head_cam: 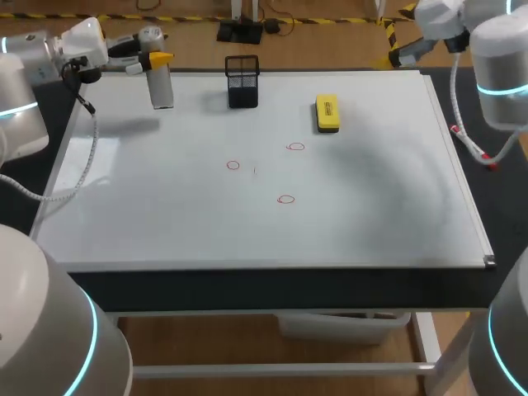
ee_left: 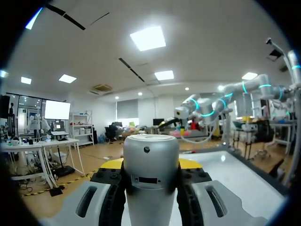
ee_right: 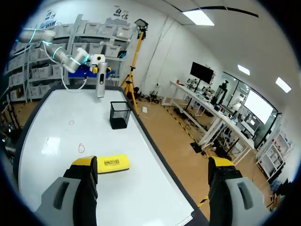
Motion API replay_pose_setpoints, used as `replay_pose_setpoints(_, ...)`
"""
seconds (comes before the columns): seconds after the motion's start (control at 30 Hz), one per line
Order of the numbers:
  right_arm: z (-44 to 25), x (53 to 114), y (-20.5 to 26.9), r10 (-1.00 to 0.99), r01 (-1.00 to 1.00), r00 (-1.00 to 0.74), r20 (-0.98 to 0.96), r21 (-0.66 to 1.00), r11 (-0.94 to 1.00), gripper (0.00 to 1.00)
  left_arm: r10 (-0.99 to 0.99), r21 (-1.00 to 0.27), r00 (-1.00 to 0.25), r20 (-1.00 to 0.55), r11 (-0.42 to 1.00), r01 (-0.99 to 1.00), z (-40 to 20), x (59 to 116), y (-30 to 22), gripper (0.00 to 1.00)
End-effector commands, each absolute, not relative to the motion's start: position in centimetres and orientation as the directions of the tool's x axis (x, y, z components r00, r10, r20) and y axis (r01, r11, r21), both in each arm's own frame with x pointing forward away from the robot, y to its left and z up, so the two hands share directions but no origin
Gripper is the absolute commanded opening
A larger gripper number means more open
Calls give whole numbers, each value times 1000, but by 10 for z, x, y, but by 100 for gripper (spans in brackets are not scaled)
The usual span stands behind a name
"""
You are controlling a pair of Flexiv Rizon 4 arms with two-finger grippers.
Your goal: Pick up the inspection probe, press it on each red-marked spot on the whiteboard one by one, put down the probe, pick up the eraser, and wipe off all the red marks.
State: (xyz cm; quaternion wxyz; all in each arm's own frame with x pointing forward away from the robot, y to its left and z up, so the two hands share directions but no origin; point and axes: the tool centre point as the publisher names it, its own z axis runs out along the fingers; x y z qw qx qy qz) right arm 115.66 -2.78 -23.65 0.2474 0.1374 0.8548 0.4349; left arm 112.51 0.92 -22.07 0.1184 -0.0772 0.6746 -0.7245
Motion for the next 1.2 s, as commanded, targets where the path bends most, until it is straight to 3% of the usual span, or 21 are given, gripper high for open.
replay_pose_setpoints(0.03,-239,1173,-19,112,-27,-981,-159,680,732,100,-295,-996,-954,-49,-59,70,-218,1122,8,0)
replay_pose_setpoints(0.27,-243,1181,2,-168,-195,-981,-99,529,826,100,-295,-996,-954,-49,-59,70,-218,1122,8,0)
replay_pose_setpoints(0.57,-264,1181,24,-518,-498,-853,54,207,842,100,-295,-996,-954,-49,-59,70,-218,1122,8,0)
replay_pose_setpoints(0.9,-283,1177,36,-755,-771,-634,166,-58,634,100,-295,-996,-954,-49,-59,70,-218,1122,8,0)
replay_pose_setpoints(1.2,-289,1172,43,-878,-871,-451,161,-297,392,100,-295,-996,-954,-49,-59,70,-218,1122,8,0)
